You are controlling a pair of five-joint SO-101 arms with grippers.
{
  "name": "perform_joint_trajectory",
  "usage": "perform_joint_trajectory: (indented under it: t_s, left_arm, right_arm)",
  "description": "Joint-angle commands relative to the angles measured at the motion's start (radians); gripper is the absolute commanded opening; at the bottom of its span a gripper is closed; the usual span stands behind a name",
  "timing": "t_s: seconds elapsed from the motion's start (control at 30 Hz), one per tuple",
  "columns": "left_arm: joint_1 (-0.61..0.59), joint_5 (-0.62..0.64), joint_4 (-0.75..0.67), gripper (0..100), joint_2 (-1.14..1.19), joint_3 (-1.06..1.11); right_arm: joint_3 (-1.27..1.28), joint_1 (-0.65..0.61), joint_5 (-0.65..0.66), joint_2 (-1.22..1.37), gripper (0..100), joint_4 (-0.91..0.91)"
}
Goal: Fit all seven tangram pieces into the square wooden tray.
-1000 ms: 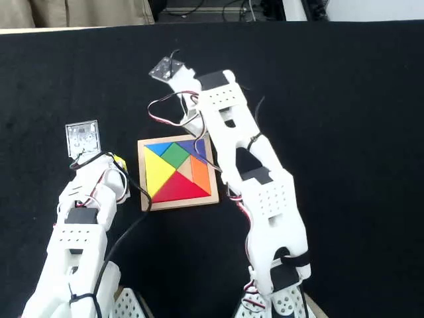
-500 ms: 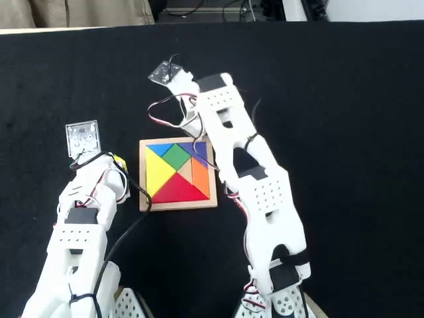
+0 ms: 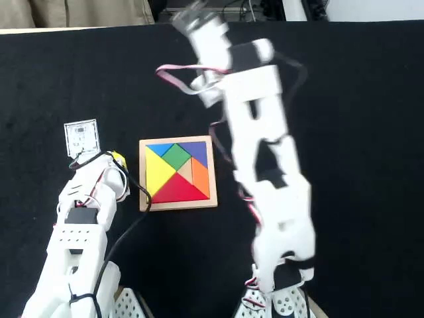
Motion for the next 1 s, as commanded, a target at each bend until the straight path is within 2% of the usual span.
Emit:
perform_joint_trajectory:
  t_s: [0.0, 0.13, 0.27, 0.43, 0.53, 0.73, 0.8, 0.87, 0.97]
  left_arm:
    - [-0.012, 0.011, -0.017, 5, -0.011, -0.007]
    - [-0.021, 0.005, -0.017, 5, -0.017, -0.013]
    - [-0.015, -0.097, -0.021, 5, -0.021, -0.01]
    - [-0.038, -0.129, -0.008, 4, -0.032, -0.079]
    - [-0.11, -0.123, 0.123, 4, -0.106, -0.219]
    - [-0.166, -0.13, 0.577, 5, -0.42, -0.664]
    - [-0.163, -0.172, 0.646, 5, -0.534, -0.788]
    - [-0.131, -0.281, 0.675, 5, -0.632, -0.872]
    - [-0.104, -0.408, 0.689, 4, -0.77, -0.908]
  right_arm:
    - [0.064, 0.092, -0.066, -0.286, 1.1, 0.038]
    - [0.401, 0.146, -0.061, -0.593, 1.1, 0.035]
    - [0.68, 0.207, -0.048, -0.966, 1.1, 0.011]
    - [0.912, 0.298, 0.12, -1.425, 1.1, -0.146]
    - [1.076, 0.284, 0.137, -1.655, 1.4, -0.249]
    - [1.3, 0.29, 0.132, -1.994, 1.5, -0.365]
    - [1.343, 0.302, 0.129, -2.074, 1.5, -0.414]
    - [1.374, 0.316, 0.129, -2.143, 1.5, -0.463]
    - [1.399, 0.339, 0.129, -2.239, 1.5, -0.539]
